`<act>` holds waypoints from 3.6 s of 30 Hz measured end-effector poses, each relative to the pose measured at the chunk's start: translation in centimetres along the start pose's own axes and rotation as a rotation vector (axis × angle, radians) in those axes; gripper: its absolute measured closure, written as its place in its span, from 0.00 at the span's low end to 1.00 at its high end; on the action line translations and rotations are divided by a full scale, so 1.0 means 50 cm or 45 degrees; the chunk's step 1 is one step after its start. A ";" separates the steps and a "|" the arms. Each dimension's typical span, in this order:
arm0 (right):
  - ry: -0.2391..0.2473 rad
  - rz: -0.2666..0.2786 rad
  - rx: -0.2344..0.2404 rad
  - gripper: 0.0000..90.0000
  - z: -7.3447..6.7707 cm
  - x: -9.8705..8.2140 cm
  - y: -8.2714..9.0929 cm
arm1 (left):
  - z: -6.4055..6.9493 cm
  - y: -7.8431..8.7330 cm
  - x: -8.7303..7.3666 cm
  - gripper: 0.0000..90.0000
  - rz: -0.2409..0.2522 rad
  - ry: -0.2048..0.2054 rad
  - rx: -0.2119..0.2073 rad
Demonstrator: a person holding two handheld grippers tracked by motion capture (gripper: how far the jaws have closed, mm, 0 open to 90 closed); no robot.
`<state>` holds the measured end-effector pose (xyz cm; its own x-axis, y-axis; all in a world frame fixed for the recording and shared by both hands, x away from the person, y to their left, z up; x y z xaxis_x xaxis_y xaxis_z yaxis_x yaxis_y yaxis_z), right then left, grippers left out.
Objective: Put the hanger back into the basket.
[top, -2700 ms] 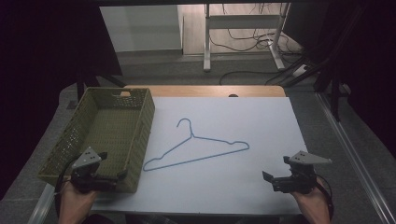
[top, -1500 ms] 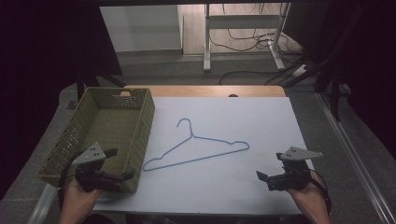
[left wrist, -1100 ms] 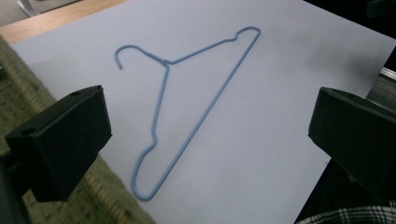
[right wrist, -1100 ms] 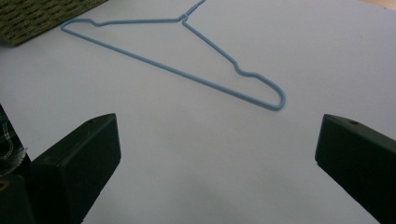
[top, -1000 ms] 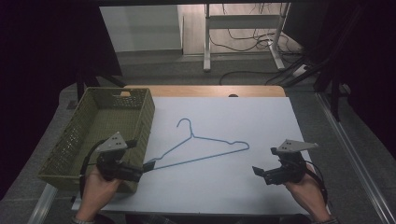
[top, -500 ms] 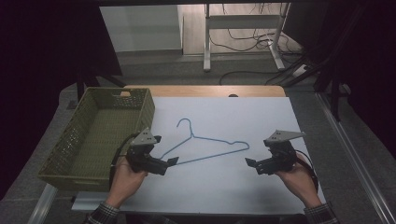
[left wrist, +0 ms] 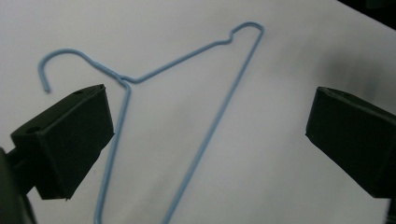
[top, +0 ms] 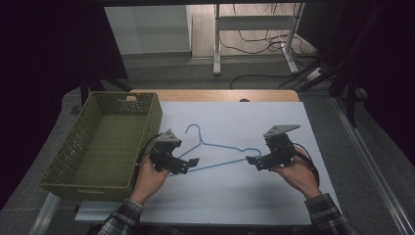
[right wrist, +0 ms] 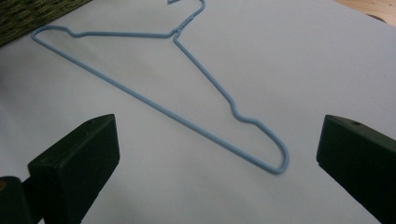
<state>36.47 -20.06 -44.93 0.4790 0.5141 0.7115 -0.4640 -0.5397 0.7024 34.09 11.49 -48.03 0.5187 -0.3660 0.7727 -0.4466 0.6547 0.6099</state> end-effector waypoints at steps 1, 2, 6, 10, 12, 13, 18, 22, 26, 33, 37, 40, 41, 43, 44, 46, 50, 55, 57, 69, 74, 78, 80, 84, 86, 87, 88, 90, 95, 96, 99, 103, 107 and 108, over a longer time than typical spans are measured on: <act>0.001 -0.005 0.003 0.00 0.001 0.006 -0.007 | -0.002 -0.008 0.002 0.01 -0.005 -0.001 -0.004; 0.004 -0.006 0.009 0.00 0.001 0.011 -0.014 | -0.002 -0.008 0.002 0.01 -0.005 -0.001 -0.004; 0.010 -0.032 0.033 0.00 0.004 0.030 -0.045 | -0.010 -0.048 0.009 0.01 -0.034 -0.015 0.015; 0.038 -0.058 0.046 0.01 0.005 0.049 -0.085 | -0.015 -0.067 0.003 0.01 -0.062 -0.037 0.022; 0.047 -0.073 0.041 0.03 0.005 0.056 -0.103 | -0.020 -0.072 -0.004 0.01 -0.071 -0.039 0.033; 0.056 -0.080 0.045 0.05 0.005 0.061 -0.113 | -0.024 -0.073 -0.008 0.01 -0.078 -0.036 0.032; 0.093 -0.096 0.084 0.15 0.003 0.082 -0.167 | -0.042 -0.079 -0.024 0.01 -0.088 -0.021 0.067; 0.136 -0.122 0.132 0.28 -0.001 0.098 -0.209 | -0.048 -0.082 -0.033 0.01 -0.096 -0.039 0.089; 0.178 -0.151 0.160 0.41 0.001 0.107 -0.243 | -0.050 -0.084 -0.036 0.01 -0.093 -0.034 0.090; 0.243 -0.179 0.233 0.63 0.005 0.110 -0.291 | -0.052 -0.087 -0.038 0.01 -0.101 -0.044 0.095; 0.289 -0.237 0.282 0.76 0.008 0.105 -0.328 | -0.056 -0.087 -0.039 0.01 -0.104 -0.037 0.102; 0.335 -0.245 0.288 0.81 0.006 0.104 -0.340 | -0.059 -0.088 -0.040 0.01 -0.103 -0.024 0.106; 0.335 -0.245 0.288 0.81 0.006 0.104 -0.340 | -0.059 -0.088 -0.040 0.01 -0.103 -0.024 0.106; 0.391 -0.267 0.286 0.90 0.003 0.102 -0.351 | -0.061 -0.089 -0.041 0.01 -0.104 -0.003 0.107; 0.424 -0.284 0.280 0.94 0.000 0.100 -0.354 | -0.061 -0.089 -0.041 0.01 -0.104 -0.003 0.107; 0.465 -0.279 0.278 0.95 -0.002 0.099 -0.354 | -0.063 -0.090 -0.041 0.02 -0.104 0.014 0.103; 0.550 -0.270 0.288 0.96 -0.006 0.098 -0.350 | -0.072 -0.095 -0.041 0.03 -0.137 0.058 0.124; 0.595 -0.227 0.279 0.96 -0.011 0.105 -0.329 | -0.082 -0.097 -0.036 0.08 -0.177 0.099 0.137; 0.611 -0.206 0.277 0.96 -0.014 0.108 -0.320 | -0.085 -0.098 -0.036 0.15 -0.196 0.083 0.161; 0.629 -0.135 0.267 0.96 -0.024 0.117 -0.281 | -0.114 -0.122 -0.044 0.66 -0.274 0.117 0.160; 0.627 -0.129 0.270 0.96 -0.024 0.117 -0.275 | -0.115 -0.126 -0.045 0.84 -0.300 0.101 0.159; 0.620 -0.153 0.271 0.96 -0.023 0.111 -0.281 | -0.108 -0.124 -0.044 0.88 -0.310 0.040 0.155; 0.614 -0.170 0.259 0.95 -0.022 0.108 -0.286 | -0.100 -0.121 -0.041 0.90 -0.307 -0.011 0.155; 0.527 -0.158 0.219 0.85 -0.015 0.112 -0.285 | -0.086 -0.118 -0.037 0.95 -0.307 -0.067 0.139; 0.443 -0.117 0.217 0.75 -0.015 0.125 -0.279 | -0.083 -0.115 -0.034 0.96 -0.288 -0.071 0.124; 0.393 -0.105 0.220 0.71 -0.017 0.132 -0.277 | -0.083 -0.115 -0.034 0.96 -0.288 -0.071 0.124; 0.360 -0.095 0.214 0.67 -0.019 0.140 -0.278 | -0.079 -0.113 -0.031 0.96 -0.280 -0.081 0.120; 0.300 -0.070 0.220 0.63 -0.027 0.157 -0.284 | -0.076 -0.112 -0.031 0.96 -0.271 -0.079 0.109; 0.155 -0.040 0.255 0.58 -0.046 0.187 -0.310 | -0.069 -0.114 -0.032 0.96 -0.277 -0.092 0.100; 0.115 -0.060 0.248 0.59 -0.054 0.196 -0.329 | -0.066 -0.114 -0.032 0.96 -0.273 -0.093 0.093; 0.061 -0.082 0.216 0.71 -0.056 0.201 -0.345 | -0.062 -0.113 -0.032 0.95 -0.272 -0.093 0.084; -0.015 -0.085 0.231 0.86 -0.054 0.201 -0.344 | -0.057 -0.110 -0.031 0.93 -0.275 -0.079 0.049; -0.187 0.008 0.394 0.95 -0.052 0.215 -0.309 | -0.040 -0.092 -0.013 0.77 -0.234 -0.022 -0.009; -0.142 0.004 0.349 0.95 -0.056 0.219 -0.300 | -0.040 -0.092 -0.013 0.72 -0.234 -0.022 -0.009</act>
<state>46.57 -4.47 -47.63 0.5641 0.4435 0.6965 -0.2543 -0.7092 0.6575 37.25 10.02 -51.71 0.5785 -0.4911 0.6513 -0.3404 0.5803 0.7399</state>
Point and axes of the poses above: each handheld gripper's, and its own axes: y roughly backward along the jaws, x roughly out of its top, z roughly to its right, the point moved 3 cm from there along -y, roughly forward along the jaws, and after that the axes turned 1 degree about z, right-handed, at the moved point
